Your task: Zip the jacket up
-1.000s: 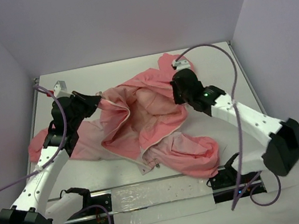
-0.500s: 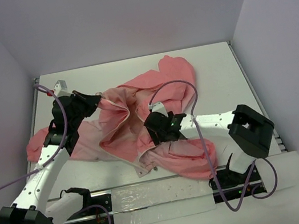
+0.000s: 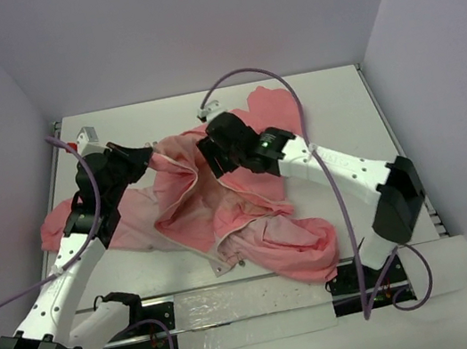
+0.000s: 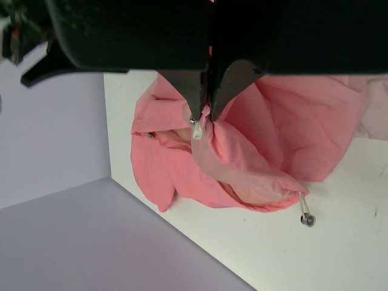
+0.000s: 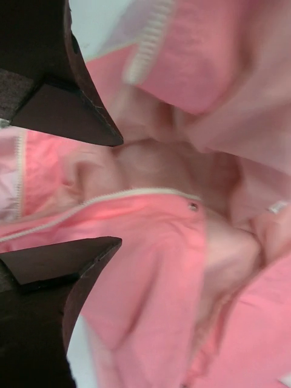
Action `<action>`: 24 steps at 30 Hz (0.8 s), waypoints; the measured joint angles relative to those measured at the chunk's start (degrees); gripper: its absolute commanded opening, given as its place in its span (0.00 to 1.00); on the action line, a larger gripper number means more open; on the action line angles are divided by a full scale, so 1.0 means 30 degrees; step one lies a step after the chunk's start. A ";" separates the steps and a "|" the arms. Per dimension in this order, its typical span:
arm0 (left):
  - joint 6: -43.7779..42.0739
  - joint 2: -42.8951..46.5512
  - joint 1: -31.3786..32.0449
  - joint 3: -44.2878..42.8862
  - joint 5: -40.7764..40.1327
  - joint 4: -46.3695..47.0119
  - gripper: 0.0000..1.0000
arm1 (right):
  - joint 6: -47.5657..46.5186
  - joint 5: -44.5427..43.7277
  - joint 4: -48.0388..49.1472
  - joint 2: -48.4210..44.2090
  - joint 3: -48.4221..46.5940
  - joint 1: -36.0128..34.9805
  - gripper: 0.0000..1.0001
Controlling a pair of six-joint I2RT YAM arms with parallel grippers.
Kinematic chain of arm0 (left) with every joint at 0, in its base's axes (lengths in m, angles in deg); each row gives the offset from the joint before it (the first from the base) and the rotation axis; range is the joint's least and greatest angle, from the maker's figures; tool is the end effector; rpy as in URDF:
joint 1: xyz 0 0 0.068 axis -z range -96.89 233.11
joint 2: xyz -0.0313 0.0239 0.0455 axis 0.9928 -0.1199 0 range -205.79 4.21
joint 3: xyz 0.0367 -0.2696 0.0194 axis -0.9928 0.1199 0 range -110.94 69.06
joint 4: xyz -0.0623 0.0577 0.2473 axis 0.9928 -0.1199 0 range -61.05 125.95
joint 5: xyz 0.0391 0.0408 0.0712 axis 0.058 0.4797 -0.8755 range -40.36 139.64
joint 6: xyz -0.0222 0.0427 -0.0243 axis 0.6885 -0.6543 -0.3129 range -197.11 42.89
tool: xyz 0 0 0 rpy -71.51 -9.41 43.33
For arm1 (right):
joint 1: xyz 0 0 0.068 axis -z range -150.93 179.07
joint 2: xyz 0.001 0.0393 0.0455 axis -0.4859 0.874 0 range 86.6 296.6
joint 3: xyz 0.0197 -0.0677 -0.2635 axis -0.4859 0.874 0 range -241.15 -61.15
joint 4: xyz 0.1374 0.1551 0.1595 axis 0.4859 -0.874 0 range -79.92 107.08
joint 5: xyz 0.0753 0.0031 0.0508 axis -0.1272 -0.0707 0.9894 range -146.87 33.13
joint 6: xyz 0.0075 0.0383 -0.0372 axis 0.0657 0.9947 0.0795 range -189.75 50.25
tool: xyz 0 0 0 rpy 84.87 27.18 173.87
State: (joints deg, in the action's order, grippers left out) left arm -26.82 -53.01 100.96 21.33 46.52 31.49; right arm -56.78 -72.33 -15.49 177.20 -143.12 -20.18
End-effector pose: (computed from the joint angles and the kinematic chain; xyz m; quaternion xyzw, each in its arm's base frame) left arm 0.2243 -0.0701 0.3278 -0.2361 0.7515 -0.3271 0.5221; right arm 0.2392 0.2632 0.3287 -0.2282 0.8748 0.1066 0.4138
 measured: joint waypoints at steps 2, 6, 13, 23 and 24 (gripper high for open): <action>0.0000 0.0117 -0.0007 0.0000 -0.0082 -0.0036 0.00 | -0.0320 0.0227 0.0098 0.1721 -0.1767 0.0409 0.67; 0.0007 0.0128 -0.0043 0.0000 -0.0247 -0.0175 0.00 | -0.0662 0.0397 0.0025 0.5157 -0.3705 0.1374 0.61; -0.0020 0.0136 -0.0147 0.0000 -0.0501 -0.0185 0.00 | -0.0779 0.1585 -0.0028 0.8418 -0.4330 0.2498 0.56; -0.0099 -0.0076 -0.0233 0.0004 -0.0530 -0.0185 0.00 | -0.0568 0.2711 0.0848 0.9755 -0.5183 0.2811 0.59; -0.0102 -0.0076 -0.0233 0.0007 -0.0530 -0.0182 0.00 | -0.0496 0.2714 0.0930 0.9826 -0.5183 0.2811 0.59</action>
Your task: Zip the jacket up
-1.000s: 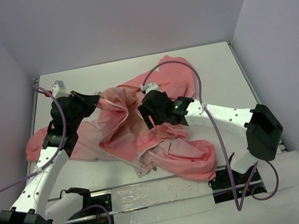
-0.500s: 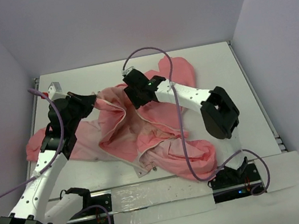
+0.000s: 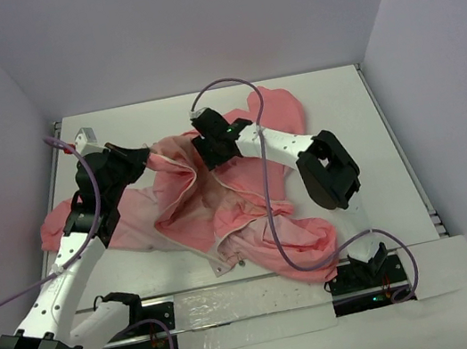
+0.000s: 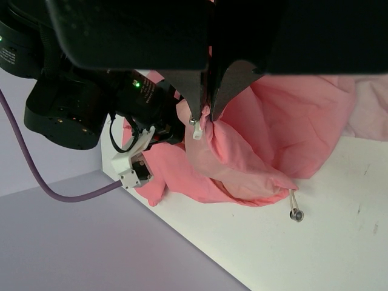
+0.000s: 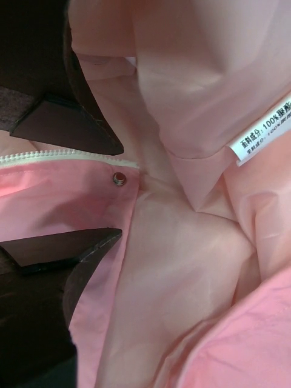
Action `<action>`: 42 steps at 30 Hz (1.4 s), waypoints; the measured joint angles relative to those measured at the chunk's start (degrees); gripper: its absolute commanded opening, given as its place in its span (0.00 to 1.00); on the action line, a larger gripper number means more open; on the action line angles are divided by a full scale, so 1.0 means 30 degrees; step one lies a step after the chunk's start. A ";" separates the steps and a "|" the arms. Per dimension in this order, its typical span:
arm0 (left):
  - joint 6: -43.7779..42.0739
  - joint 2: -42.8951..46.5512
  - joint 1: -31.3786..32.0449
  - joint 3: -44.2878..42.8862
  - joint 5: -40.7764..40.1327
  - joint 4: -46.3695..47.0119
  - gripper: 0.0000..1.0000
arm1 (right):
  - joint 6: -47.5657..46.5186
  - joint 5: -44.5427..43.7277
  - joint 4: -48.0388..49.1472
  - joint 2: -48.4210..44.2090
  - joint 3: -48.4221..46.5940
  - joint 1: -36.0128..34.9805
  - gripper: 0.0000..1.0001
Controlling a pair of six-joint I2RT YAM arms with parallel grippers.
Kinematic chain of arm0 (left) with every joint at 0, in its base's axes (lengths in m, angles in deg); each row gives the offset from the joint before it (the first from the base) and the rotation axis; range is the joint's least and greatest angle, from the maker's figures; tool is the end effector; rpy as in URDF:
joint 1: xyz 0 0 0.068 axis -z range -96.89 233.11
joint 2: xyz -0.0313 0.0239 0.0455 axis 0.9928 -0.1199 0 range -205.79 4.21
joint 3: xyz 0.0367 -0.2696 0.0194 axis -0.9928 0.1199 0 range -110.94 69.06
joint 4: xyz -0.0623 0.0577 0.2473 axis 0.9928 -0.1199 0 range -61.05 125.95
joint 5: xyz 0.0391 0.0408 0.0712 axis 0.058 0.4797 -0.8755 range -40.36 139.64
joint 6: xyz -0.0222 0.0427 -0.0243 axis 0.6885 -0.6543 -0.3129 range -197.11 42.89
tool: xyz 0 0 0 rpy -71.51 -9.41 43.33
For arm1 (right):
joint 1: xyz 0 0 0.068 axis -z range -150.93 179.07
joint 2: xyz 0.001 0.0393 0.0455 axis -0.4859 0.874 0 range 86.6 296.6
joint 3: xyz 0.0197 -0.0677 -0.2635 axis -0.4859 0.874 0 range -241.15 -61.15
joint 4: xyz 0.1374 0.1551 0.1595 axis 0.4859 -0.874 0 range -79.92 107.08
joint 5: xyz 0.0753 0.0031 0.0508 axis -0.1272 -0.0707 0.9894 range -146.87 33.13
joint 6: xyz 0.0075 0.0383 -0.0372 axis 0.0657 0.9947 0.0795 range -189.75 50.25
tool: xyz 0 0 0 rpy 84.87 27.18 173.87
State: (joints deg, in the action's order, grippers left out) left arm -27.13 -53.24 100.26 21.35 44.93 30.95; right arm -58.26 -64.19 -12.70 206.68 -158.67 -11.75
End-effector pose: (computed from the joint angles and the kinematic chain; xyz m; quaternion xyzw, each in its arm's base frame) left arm 0.2259 -0.0666 0.3259 -0.2477 0.7520 -0.3101 0.5263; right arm 0.3574 0.3028 0.2168 -0.2192 0.9190 0.0877 0.3158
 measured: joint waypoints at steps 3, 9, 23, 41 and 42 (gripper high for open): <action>0.0000 -0.0001 0.0000 0.0000 0.0000 0.0004 0.00 | 0.0245 -0.0047 0.0519 0.0084 0.0323 -0.0007 0.59; 0.0019 -0.0026 0.0000 0.0000 0.0015 0.0004 0.00 | 0.0503 -0.0894 0.0884 0.0309 0.0619 -0.0007 0.65; 0.0131 -0.0178 0.0000 0.0000 0.0032 0.0022 0.00 | 0.1044 -0.1526 0.2535 0.1017 0.2524 -0.0123 0.67; 0.0168 -0.0248 0.0000 0.0158 0.0219 0.0114 0.00 | 0.1526 -0.1512 0.2998 -0.2688 0.3989 -0.0189 0.69; 0.0168 -0.0248 0.0000 0.0182 0.0219 0.0120 0.00 | 0.1538 -0.1441 0.3015 -0.2735 0.4061 -0.0189 0.69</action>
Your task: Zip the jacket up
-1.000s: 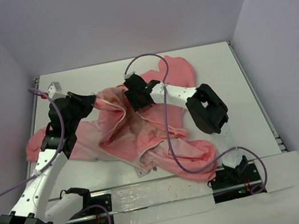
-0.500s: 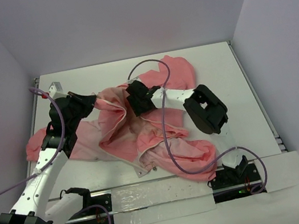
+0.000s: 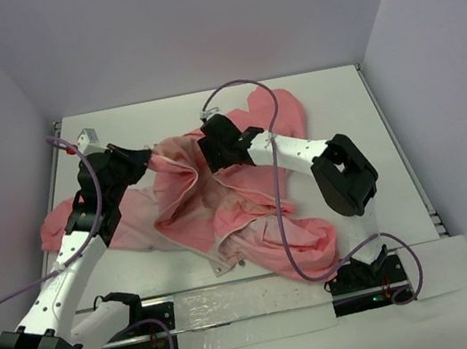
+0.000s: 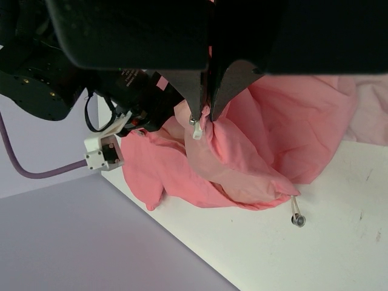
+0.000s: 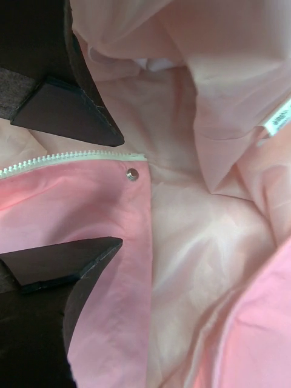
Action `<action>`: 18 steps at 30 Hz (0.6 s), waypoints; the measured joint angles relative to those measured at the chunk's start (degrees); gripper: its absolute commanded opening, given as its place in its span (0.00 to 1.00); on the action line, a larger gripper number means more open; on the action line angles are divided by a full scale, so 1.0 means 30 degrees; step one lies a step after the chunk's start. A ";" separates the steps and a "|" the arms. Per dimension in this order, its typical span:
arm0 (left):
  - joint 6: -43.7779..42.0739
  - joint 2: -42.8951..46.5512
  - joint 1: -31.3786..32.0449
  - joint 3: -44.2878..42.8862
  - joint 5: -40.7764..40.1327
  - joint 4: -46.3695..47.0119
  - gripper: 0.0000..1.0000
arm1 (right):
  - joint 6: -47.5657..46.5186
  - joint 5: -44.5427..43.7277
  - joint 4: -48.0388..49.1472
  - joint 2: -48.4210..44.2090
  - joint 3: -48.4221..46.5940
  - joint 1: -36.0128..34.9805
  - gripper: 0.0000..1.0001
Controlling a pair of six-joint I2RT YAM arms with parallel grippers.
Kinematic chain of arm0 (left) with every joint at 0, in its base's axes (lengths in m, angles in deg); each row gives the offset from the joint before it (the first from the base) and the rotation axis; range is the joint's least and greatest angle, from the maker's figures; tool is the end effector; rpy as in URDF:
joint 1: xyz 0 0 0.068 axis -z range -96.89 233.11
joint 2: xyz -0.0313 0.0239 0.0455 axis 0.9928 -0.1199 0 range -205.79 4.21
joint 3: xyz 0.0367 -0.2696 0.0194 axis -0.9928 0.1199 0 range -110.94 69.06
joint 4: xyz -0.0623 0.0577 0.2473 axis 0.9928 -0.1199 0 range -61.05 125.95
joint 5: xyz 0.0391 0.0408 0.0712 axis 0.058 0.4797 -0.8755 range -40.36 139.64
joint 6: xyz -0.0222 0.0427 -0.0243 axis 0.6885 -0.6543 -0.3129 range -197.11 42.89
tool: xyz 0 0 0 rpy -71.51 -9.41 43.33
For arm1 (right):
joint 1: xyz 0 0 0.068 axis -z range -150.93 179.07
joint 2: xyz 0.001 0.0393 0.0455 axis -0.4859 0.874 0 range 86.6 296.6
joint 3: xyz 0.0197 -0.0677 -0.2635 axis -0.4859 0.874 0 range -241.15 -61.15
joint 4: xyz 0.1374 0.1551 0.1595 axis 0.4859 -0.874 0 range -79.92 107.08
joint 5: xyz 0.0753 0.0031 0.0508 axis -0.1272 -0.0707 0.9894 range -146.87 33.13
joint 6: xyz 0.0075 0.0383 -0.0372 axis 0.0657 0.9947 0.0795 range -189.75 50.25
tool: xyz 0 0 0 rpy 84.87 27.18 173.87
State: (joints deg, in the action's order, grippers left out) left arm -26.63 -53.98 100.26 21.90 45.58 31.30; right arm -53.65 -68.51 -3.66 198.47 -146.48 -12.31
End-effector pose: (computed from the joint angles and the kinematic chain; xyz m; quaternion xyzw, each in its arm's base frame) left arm 0.2284 -0.0678 0.3203 -0.2489 0.7569 -0.3124 0.5172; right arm 0.3335 0.2843 0.2227 -0.1667 0.9121 0.0914 0.3631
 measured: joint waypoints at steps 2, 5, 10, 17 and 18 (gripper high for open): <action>0.0000 0.0000 0.0000 0.0042 0.0000 0.0031 0.00 | 0.0043 0.0165 -0.0094 0.0006 0.0136 -0.0005 0.69; 0.0000 0.0000 0.0000 0.0095 0.0000 0.0047 0.00 | 0.0043 0.0337 -0.0410 0.0094 0.0180 -0.0048 0.69; -0.0007 0.0007 0.0000 0.0146 -0.0007 0.0038 0.00 | 0.0049 0.0925 -0.0419 0.0883 0.0057 -0.0105 0.68; -0.0007 0.0109 0.0000 0.0146 -0.0008 0.0031 0.00 | 0.0353 0.1437 -0.0364 0.2603 0.0048 -0.0168 0.64; -0.0007 0.0122 0.0000 0.0146 -0.0007 0.0031 0.00 | 0.0419 0.1411 -0.0362 0.2717 -0.0072 -0.0180 0.59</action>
State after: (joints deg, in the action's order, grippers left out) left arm -26.65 -53.62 100.26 22.34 45.56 31.40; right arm -52.39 -64.28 -4.74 206.63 -146.70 -12.86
